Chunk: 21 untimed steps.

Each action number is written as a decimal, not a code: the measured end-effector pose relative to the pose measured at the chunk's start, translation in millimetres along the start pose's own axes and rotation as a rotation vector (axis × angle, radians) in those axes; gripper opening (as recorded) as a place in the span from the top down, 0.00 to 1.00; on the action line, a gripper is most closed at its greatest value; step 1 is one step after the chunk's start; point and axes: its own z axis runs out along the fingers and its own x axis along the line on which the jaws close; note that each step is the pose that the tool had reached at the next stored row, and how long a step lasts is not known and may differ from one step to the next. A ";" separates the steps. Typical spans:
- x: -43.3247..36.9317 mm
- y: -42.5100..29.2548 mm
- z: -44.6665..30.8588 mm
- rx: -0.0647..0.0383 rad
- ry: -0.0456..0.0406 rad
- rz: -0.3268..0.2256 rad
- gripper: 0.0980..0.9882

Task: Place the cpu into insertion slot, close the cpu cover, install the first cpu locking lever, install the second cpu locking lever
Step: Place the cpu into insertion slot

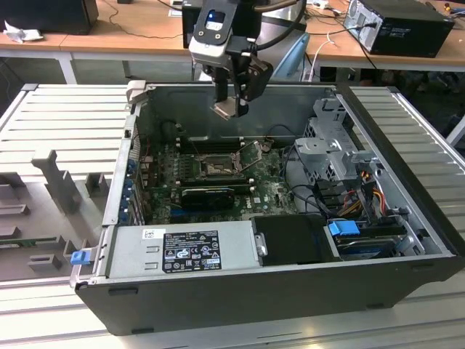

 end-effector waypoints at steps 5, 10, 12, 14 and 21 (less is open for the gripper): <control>0.0 0.0 0.6 -0.001 -0.0058 0.072 0.52; 0.0 -0.1 1.2 -0.002 -0.0126 0.156 0.52; 0.0 -0.1 1.4 -0.002 -0.0144 0.177 0.52; 0.0 -0.1 1.7 -0.003 -0.0174 0.210 0.52; 0.0 -0.2 2.3 -0.003 -0.0224 0.276 0.52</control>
